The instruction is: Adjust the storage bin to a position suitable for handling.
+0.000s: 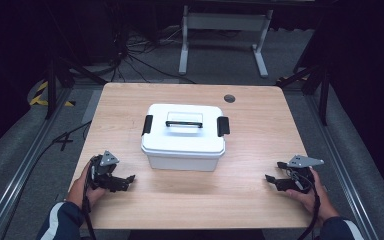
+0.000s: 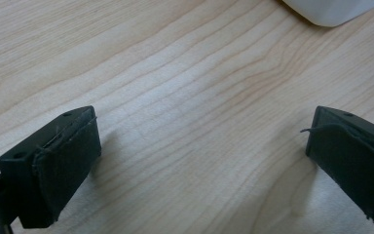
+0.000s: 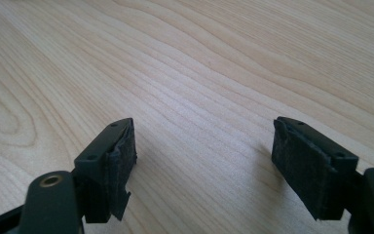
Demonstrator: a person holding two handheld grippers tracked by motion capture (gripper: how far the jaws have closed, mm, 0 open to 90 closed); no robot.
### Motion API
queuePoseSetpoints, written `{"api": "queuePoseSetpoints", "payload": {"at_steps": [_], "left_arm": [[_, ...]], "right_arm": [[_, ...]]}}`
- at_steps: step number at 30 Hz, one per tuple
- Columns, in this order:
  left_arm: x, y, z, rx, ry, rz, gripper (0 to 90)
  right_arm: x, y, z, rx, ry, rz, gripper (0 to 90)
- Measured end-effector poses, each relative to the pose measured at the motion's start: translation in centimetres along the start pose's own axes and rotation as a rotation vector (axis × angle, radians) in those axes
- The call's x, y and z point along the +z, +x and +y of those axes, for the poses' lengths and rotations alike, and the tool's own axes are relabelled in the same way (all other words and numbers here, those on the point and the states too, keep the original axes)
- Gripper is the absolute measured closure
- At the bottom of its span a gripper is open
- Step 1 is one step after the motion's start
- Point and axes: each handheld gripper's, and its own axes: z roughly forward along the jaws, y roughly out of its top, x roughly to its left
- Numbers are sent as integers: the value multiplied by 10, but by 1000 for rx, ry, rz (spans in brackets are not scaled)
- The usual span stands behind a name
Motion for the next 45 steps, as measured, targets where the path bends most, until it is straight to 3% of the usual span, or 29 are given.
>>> {"api": "queuePoseSetpoints", "payload": {"at_steps": [12,15,16,22,27,31,36,45], "left_arm": [[-1,1,-1,10,2,-8,2],[-2,0,-1,27,0,-11,5],[-2,0,-1,51,-4,-5,5],[-2,1,-2,48,0,-19,5],[-2,3,-2,40,1,-41,4],[-2,3,-2,43,0,-44,3],[-2,3,-3,41,-1,-42,3],[-2,3,-3,42,-1,-42,2]], "right_arm": [[0,-3,2,-20,20,18,230],[0,-3,4,-22,41,14,213],[0,-3,6,-28,59,12,224],[-2,-3,14,-74,105,32,275],[-6,-5,20,-68,90,47,296],[-14,-6,35,-84,73,72,319],[-27,-8,60,-111,53,62,335],[-39,-7,104,-201,76,77,358]]}}
